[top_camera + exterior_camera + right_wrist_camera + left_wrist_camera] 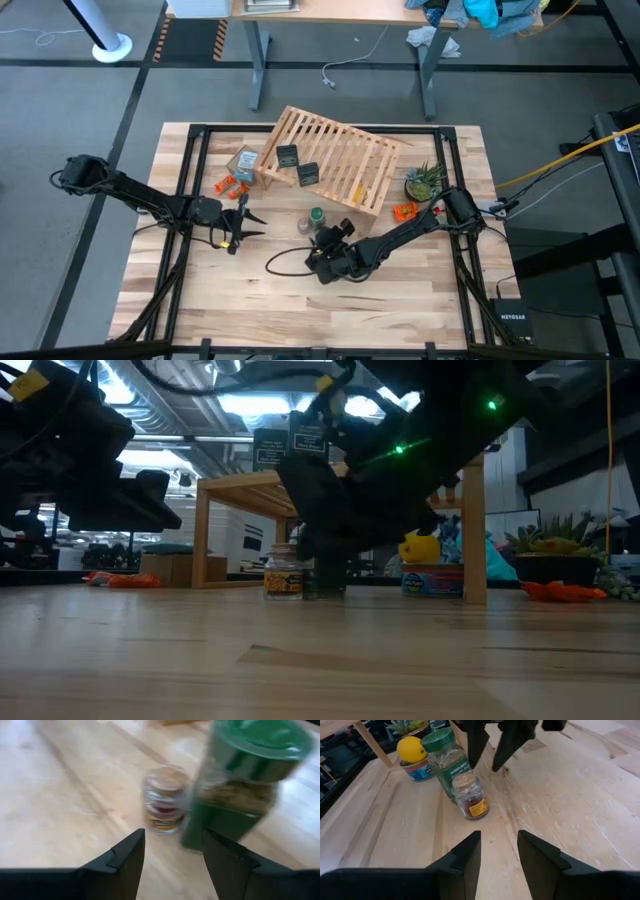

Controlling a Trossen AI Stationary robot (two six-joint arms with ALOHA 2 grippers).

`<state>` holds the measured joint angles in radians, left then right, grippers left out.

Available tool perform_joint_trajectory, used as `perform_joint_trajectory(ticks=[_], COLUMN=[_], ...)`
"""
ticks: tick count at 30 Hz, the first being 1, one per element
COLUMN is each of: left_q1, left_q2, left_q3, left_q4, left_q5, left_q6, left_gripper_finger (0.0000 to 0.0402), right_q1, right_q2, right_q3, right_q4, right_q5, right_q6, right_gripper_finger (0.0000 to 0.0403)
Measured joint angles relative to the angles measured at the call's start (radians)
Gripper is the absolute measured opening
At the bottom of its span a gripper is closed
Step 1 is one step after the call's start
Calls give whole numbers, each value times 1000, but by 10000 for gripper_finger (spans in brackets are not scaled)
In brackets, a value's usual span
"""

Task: Shelf spices
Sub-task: Put the green seasoning bottle on the shelf

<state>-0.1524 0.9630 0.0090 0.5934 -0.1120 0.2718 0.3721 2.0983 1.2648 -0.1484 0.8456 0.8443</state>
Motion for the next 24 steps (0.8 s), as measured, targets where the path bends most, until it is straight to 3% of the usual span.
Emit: perform_joint_trajectory(ticks=[10,24], left_q1=[0,0], left_q2=[0,1], left_q3=[0,0], left_q4=[-8,-16], left_q5=[-4,-4], left_q6=[1,-34], left_gripper_finger=[123,123], right_q1=[13,96], right_q2=[0,-2], right_q3=[0,0], right_q4=[79,35], right_q5=[-39,145], right_q6=[-94,-93], right_gripper_finger=[198,198])
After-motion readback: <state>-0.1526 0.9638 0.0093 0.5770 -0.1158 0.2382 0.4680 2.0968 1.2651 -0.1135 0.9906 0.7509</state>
